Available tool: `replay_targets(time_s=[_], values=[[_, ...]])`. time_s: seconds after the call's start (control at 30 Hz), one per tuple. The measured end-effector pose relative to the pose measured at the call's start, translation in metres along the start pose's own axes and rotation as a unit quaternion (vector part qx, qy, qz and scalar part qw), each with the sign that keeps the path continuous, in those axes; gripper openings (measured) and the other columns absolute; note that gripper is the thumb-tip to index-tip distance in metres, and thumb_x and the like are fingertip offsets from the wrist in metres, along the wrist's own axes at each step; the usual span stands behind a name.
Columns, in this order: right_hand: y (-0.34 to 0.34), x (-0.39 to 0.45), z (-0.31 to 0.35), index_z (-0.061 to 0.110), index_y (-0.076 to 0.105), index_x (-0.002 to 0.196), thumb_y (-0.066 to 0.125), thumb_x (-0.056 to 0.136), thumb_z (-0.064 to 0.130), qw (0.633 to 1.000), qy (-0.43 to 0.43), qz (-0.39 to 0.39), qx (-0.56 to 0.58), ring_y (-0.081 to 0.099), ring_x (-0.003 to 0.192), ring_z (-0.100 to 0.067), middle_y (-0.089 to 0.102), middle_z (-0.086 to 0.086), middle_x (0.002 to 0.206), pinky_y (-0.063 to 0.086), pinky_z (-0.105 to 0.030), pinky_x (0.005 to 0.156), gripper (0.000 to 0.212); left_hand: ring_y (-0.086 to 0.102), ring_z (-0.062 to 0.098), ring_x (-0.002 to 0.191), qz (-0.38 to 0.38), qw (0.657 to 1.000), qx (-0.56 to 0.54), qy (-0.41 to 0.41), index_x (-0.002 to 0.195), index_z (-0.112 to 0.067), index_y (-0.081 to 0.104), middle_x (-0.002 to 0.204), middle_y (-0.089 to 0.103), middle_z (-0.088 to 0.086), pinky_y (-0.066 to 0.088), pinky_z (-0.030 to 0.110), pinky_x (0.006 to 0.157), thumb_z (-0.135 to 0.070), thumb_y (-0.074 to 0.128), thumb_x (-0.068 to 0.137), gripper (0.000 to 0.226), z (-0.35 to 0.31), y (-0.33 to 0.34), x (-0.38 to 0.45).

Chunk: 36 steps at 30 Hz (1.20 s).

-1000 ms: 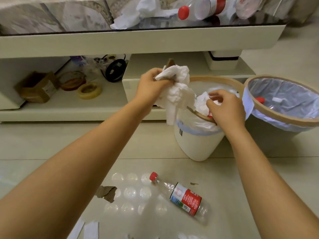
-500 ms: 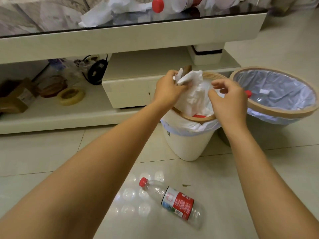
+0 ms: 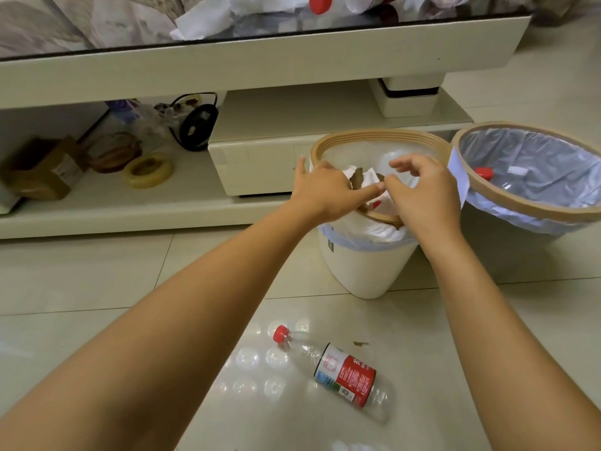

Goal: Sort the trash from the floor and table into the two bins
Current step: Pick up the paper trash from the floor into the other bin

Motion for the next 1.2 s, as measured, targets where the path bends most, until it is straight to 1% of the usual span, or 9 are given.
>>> replay_targets(time_s=[0.1,0.2,0.33,0.47,0.57,0.7,0.93,1.07,1.2], values=[[0.004,-0.003,0.005,0.018,0.064,0.111,0.059,0.087,0.021,1.0,-0.004,0.014,-0.001,0.052,0.103,-0.009,0.062,0.001,0.115,0.038,-0.022,0.079,0.024,0.046,0.013,0.116,-0.06,0.997,-0.046,0.014,0.075,-0.025,0.074,0.085,0.068,-0.007,0.008,0.051,0.114,-0.069,0.029,0.089,0.064,0.01,-0.005,-0.014],[0.009,-0.008,0.014,0.02,0.064,0.108,0.057,0.087,0.022,1.0,-0.012,0.024,-0.008,0.054,0.105,-0.013,0.062,0.001,0.114,0.041,-0.026,0.079,0.023,0.044,0.014,0.12,-0.115,0.988,-0.098,0.021,0.094,-0.031,0.074,0.111,0.067,-0.01,0.022,0.043,0.107,-0.059,0.041,0.091,0.044,0.022,-0.013,-0.031],[0.016,-0.017,0.03,0.016,0.066,0.102,0.058,0.088,0.024,0.998,-0.051,0.032,-0.017,0.056,0.101,-0.019,0.064,-0.002,0.107,0.049,-0.034,0.082,0.019,0.052,0.011,0.118,-0.141,0.977,-0.157,0.023,0.117,-0.029,0.066,0.122,0.065,-0.011,0.041,0.037,0.099,-0.051,0.05,0.09,0.038,0.047,-0.02,-0.063],[0.031,-0.036,0.052,0.015,0.067,0.105,0.056,0.086,0.021,0.992,-0.097,0.085,-0.002,0.057,0.1,-0.019,0.064,0.0,0.104,0.047,-0.032,0.083,0.022,0.054,0.002,0.112,-0.101,0.977,-0.186,-0.007,0.122,-0.029,0.061,0.121,0.063,-0.015,0.047,0.031,0.093,-0.048,0.053,0.09,0.037,0.102,-0.02,-0.127],[0.053,-0.063,0.069,0.015,0.068,0.105,0.057,0.086,0.019,0.98,-0.113,0.164,0.025,0.058,0.097,-0.014,0.064,0.004,0.103,0.047,-0.03,0.084,0.022,0.056,0.002,0.106,-0.047,0.98,-0.179,-0.069,0.121,-0.032,0.059,0.116,0.063,-0.017,0.05,0.035,0.091,-0.05,0.053,0.09,0.037,0.153,-0.003,-0.181],[0.088,-0.11,0.079,0.022,0.068,0.1,0.058,0.084,0.023,0.955,-0.122,0.267,0.027,0.059,0.102,-0.016,0.066,0.009,0.099,0.048,-0.037,0.091,0.019,0.057,0.004,0.106,0.01,0.971,-0.192,-0.144,0.12,-0.034,0.057,0.112,0.063,-0.018,0.05,0.038,0.093,-0.05,0.054,0.088,0.036,0.199,0.027,-0.244],[0.117,-0.206,0.059,0.031,0.062,0.109,0.057,0.087,0.035,0.856,-0.175,0.48,-0.072,0.053,0.099,-0.008,0.062,0.015,0.103,0.05,-0.036,0.085,0.023,0.056,0.004,0.104,0.097,0.954,-0.222,-0.176,0.122,-0.035,0.054,0.116,0.061,-0.016,0.046,0.026,0.082,-0.053,0.063,0.081,0.045,0.203,0.084,-0.322],[0.105,-0.241,0.027,0.037,0.054,0.12,0.062,0.081,0.045,0.742,-0.175,0.631,-0.146,0.052,0.106,-0.007,0.056,0.013,0.114,0.047,-0.037,0.089,0.041,0.048,0.015,0.12,0.219,0.967,-0.105,-0.081,0.138,-0.037,0.037,0.137,0.049,-0.008,0.043,0.034,0.092,-0.065,0.061,0.075,0.073,0.171,0.129,-0.356],[0.088,-0.263,0.001,0.038,0.044,0.13,0.062,0.077,0.05,0.669,-0.206,0.68,-0.22,0.052,0.111,-0.011,0.049,0.011,0.125,0.048,-0.036,0.089,0.057,0.043,0.02,0.124,0.274,0.959,-0.07,0.013,0.144,-0.036,0.018,0.144,0.034,-0.006,0.044,0.039,0.091,-0.07,0.067,0.064,0.099,0.143,0.164,-0.376]])
Point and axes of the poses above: each hand's wrist, its own x-axis towards the middle knuckle, its own y-axis out of the palm, z = x × y, the point moved 1 cm from there along x, towards the middle knuckle
